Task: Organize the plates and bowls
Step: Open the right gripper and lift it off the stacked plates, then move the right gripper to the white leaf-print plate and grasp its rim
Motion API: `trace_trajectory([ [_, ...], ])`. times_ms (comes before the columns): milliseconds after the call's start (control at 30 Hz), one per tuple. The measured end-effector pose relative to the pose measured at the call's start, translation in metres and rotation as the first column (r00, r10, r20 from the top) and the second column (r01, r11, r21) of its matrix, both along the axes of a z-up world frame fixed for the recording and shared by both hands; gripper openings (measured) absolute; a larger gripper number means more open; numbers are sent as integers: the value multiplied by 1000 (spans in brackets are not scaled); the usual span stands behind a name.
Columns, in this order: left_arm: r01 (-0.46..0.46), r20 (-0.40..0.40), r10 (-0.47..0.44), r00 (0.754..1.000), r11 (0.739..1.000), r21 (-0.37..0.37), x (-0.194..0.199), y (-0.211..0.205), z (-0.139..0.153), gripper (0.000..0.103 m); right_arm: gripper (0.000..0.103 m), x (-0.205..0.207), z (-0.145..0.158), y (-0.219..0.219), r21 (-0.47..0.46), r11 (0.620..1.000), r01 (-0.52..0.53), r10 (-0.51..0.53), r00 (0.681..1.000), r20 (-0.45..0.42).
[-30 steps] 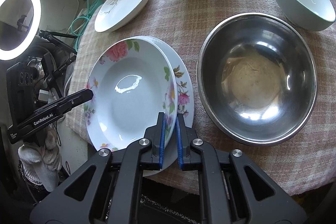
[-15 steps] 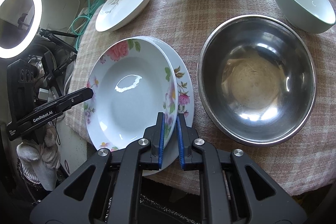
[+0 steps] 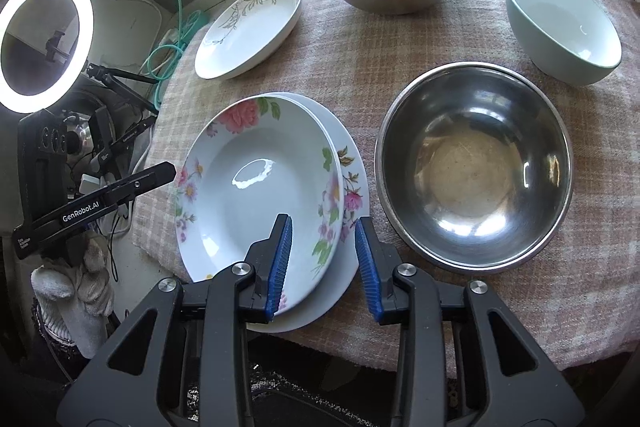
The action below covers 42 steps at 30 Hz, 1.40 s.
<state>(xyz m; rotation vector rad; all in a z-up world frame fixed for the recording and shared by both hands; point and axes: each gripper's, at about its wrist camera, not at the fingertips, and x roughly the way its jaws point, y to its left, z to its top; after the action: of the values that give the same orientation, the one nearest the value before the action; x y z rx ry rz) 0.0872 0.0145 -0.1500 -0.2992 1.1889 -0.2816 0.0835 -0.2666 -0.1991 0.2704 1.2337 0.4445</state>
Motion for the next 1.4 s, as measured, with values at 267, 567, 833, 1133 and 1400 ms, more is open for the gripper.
trace_trajectory([
  [267, -14, 19, 14, 1000, 1000, -8, 6, 4, 7, 20, 34, -1, 15, -5, 10, 1000, 12, -12, 999, 40],
  [567, -45, 53, 45, 998, 999, -8, 27, 20, 18, 20, 34, 16, 38, -1, 39, 998, 46, -49, 994, 94],
  [833, -63, 87, 64, 994, 998, -5, 74, 47, 24, 21, 34, 44, 51, 20, 66, 995, 77, -84, 990, 114],
  [1133, -73, 83, 70, 994, 997, 30, 138, 74, 11, 30, 34, 92, 39, 53, 74, 993, 96, -102, 992, 74],
  [1400, -73, 20, 73, 997, 997, 21, 188, 87, -15, 30, 34, 135, 17, 71, 40, 992, 117, -118, 993, 30],
])
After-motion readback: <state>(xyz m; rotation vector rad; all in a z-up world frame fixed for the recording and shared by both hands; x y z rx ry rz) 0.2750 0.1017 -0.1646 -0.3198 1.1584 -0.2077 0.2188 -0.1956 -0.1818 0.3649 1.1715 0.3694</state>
